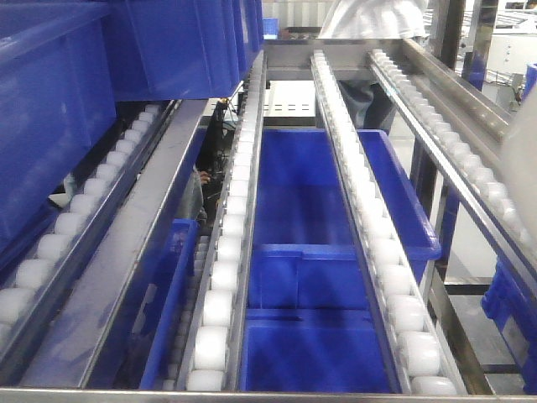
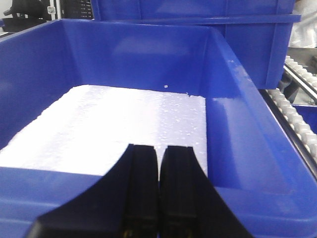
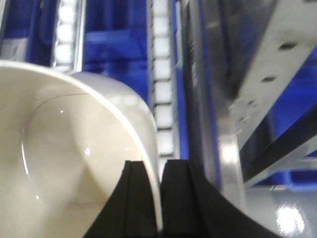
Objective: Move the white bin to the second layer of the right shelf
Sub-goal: 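Lower the held white bin onto the roller-track shelf with the right gripper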
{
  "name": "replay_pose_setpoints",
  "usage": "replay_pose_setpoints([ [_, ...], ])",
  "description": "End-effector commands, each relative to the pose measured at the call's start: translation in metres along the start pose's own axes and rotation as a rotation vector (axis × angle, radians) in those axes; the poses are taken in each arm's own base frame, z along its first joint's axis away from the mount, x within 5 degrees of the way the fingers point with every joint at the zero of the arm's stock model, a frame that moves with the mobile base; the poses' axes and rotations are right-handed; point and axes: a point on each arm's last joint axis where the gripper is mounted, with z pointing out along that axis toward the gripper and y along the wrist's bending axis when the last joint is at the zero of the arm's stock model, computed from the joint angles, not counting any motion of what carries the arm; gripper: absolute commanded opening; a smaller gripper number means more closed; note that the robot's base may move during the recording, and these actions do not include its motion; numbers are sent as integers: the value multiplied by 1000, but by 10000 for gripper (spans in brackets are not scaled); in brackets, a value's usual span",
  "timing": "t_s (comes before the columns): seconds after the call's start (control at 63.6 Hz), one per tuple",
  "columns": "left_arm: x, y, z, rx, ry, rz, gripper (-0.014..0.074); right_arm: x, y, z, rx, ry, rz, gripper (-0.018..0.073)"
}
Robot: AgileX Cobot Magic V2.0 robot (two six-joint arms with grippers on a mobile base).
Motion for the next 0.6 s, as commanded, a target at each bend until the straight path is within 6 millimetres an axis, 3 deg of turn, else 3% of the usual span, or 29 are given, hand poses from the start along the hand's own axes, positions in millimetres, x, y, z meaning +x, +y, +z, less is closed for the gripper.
replay_pose_setpoints([
  [0.0,1,1,-1,-4,-71,-10,85,-17,6,5,-32,-52,5,57],
  [0.346,1,1,-1,-4,-71,-10,85,-49,37,50,-18,60,11,57],
  [0.582,1,1,-1,-4,-71,-10,85,-52,87,68,-6,82,9,57],
])
